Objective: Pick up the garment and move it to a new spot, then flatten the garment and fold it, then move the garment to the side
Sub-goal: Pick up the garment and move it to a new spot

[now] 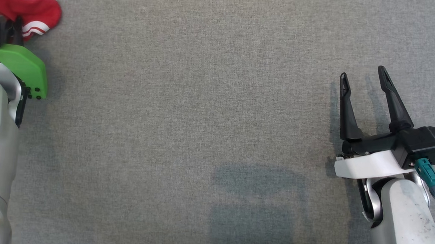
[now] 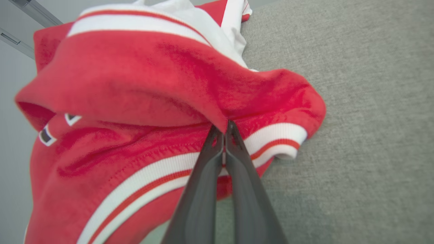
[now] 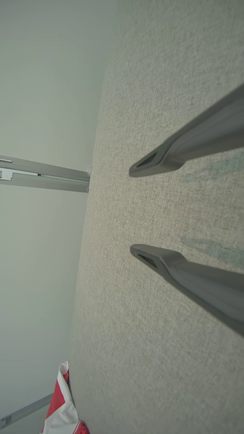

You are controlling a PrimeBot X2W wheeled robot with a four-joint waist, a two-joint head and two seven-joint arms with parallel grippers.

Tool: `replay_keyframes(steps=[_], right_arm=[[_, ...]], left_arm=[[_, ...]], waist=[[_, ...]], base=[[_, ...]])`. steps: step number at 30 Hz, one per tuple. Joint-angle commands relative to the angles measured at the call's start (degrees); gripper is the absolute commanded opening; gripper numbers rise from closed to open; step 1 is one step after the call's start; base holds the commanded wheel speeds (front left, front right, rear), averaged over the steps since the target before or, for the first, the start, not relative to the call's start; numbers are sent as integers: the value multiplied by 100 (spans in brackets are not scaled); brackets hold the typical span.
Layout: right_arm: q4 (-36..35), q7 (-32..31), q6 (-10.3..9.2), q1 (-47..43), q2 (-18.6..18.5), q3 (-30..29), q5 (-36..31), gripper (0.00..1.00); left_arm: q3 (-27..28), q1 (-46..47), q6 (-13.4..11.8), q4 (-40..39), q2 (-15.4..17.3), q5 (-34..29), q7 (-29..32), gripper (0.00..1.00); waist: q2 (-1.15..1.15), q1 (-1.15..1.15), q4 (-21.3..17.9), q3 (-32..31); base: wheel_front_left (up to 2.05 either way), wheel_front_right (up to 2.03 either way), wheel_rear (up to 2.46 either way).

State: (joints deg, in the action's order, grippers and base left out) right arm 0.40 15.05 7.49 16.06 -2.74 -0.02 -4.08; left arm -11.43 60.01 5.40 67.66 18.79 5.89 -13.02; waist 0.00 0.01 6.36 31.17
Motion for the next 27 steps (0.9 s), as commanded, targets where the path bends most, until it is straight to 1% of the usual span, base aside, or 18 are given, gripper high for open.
replay_keyframes(steps=[1, 7, 13, 21, 27], right_arm=[[30, 20, 0, 9, -27, 4, 61, 100], [144, 20, 0, -96, -26, 25, 217, 100], [252, 20, 0, -340, -25, -97, 414, 100], [354, 20, 0, -705, -25, -433, 683, 100], [388, 20, 0, -910, -24, -562, 841, 100]], left_arm=[[-39, 54, 26, 35, 52, -46, -49, 0], [-189, 130, 98, -44, 189, -102, -164, 0], [-447, 215, 158, -484, 289, -185, -218, 0], [-945, 179, 202, -1283, 326, -251, -223, 0], [-1595, 86, 207, -2089, 264, 13, -125, 0]], waist=[[0, -1, 37, -170], [0, -1, 76, -663], [0, -1, 38, -1248], [0, -1, -233, -1986], [0, -1, -494, -2336]], base=[[0, 0, 0], [0, 0, 0], [0, 0, 0], [0, 0, 0], [0, 0, 0]])
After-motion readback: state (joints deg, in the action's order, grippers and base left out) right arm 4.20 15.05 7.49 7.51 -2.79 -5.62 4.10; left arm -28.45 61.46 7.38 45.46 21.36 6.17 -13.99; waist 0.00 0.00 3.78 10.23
